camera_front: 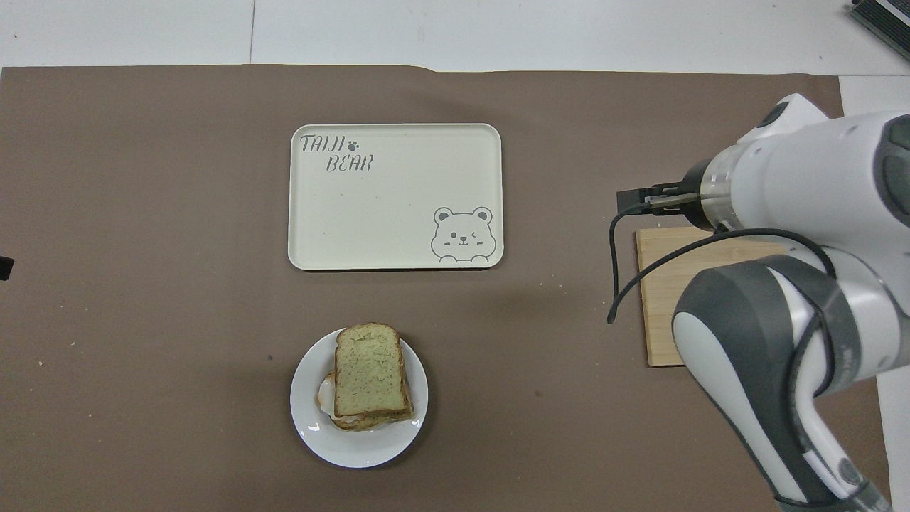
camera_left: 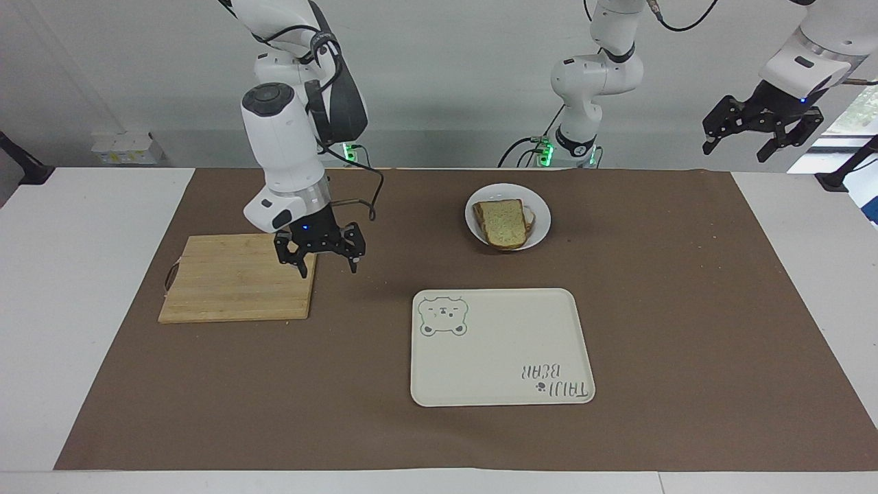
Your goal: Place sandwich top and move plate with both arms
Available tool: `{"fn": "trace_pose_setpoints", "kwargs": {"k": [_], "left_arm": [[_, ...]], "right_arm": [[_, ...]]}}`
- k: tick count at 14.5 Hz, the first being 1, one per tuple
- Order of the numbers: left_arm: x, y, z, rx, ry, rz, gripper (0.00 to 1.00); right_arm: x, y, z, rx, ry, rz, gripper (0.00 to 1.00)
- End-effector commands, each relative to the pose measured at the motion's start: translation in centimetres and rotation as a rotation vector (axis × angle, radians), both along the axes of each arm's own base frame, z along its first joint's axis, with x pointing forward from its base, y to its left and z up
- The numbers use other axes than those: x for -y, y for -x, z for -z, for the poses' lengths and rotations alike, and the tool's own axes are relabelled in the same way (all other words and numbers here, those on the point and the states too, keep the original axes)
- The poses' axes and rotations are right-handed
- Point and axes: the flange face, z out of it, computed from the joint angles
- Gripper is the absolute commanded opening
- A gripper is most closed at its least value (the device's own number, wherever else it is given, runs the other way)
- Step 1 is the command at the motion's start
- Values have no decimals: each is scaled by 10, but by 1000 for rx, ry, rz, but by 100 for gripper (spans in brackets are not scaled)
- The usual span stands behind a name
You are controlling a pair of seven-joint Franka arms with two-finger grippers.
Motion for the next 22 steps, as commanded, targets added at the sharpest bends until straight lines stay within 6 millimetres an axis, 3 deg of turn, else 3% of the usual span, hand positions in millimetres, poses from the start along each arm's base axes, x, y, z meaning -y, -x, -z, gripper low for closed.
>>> {"fn": "trace_pose_setpoints", "kwargs": {"k": [1,4,11,13,17,18,19,22], "left_arm": [[-2,4,-5,-5,-5,5,100],[-2,4,-5,-5,-5,5,100],[-2,4,-5,-5,-5,5,100],[-2,5,-6,-3,-5,5,100],[-2,4,-5,-5,-5,5,100],[-2,4,-5,-5,-5,5,100],[-2,5,-6,-3,-5,7,100],[-2,4,-5,-5,-5,5,100]], "right_arm": [[28,9,-32,-5,24,39,100],[49,14,-63,-56,30,82,100],[115,35,-101,-138,27,203,100],[129,41,-104,-149,25,202,100],[125,51,-103,-169,20,166,100],[127,50,-102,-171,21,135,100],[141,49,-102,-169,21,106,100],[148,42,-93,-181,25,76,100]]}}
